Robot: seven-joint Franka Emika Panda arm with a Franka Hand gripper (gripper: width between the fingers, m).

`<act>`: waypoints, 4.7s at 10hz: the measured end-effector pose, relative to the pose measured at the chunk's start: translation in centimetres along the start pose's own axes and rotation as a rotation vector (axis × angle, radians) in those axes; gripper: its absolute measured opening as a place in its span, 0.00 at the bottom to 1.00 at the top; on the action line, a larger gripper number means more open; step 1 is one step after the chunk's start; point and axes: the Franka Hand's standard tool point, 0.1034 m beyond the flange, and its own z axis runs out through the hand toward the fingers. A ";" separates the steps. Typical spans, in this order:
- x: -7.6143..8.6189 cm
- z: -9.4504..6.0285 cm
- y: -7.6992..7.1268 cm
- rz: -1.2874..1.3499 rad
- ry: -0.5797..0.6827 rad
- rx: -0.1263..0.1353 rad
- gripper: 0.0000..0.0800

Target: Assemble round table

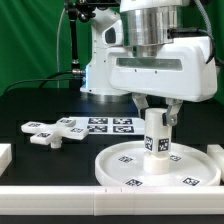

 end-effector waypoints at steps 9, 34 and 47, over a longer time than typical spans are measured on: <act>0.0 0.2 0.0 0.812 -0.097 0.112 0.51; -0.9 -0.4 -1.6 -1.185 -0.006 0.002 0.81; -1.2 0.4 -1.6 -2.325 -0.039 -0.156 0.81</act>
Offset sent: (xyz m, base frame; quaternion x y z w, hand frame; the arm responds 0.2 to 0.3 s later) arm -0.0101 -0.0237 0.0005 0.0438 0.0186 0.3139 0.9483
